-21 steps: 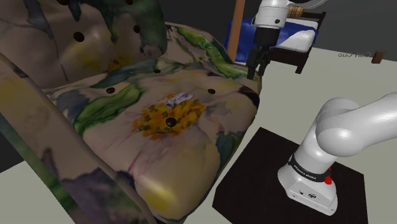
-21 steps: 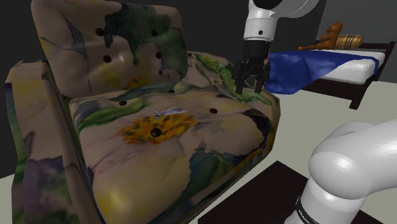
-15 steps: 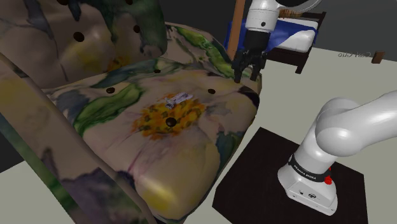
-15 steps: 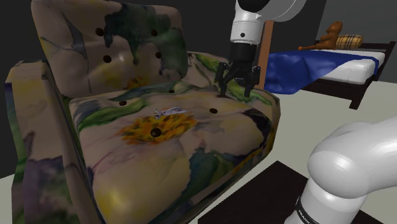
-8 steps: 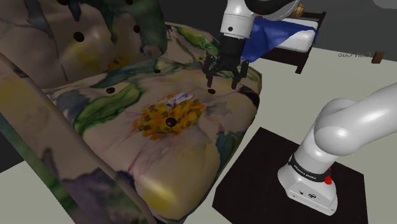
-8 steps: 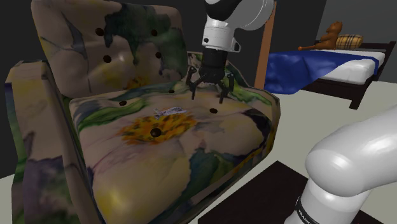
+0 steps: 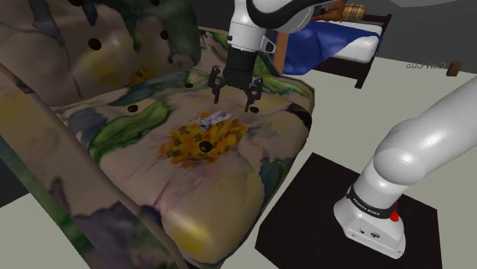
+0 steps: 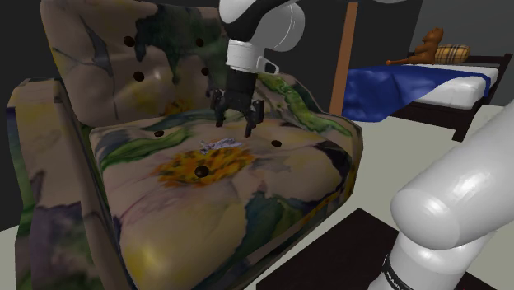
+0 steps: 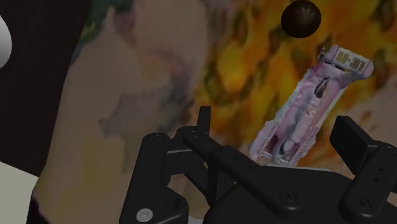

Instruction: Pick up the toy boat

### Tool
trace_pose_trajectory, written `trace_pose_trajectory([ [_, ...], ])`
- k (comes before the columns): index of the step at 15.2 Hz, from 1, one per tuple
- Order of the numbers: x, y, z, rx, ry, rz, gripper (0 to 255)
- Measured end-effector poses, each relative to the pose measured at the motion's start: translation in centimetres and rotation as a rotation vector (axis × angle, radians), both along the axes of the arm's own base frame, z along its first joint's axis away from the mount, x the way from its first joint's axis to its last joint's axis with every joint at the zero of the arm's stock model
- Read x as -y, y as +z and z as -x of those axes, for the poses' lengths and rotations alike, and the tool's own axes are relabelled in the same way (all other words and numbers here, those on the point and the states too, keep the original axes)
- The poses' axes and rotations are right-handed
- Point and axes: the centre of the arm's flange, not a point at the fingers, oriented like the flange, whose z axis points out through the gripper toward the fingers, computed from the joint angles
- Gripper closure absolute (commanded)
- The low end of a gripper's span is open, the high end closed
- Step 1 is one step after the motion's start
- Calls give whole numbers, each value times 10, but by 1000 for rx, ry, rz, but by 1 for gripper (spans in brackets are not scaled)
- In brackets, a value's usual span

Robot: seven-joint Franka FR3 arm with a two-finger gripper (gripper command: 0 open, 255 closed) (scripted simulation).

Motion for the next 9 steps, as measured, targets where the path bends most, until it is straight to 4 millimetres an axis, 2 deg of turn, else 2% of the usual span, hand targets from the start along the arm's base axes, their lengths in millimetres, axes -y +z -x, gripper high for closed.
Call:
trace_pose_trajectory([
  [4, -13, -10, -41, -16, -190, -11, 0],
  [9, -15, -34, -45, -18, -220, -14, 0],
])
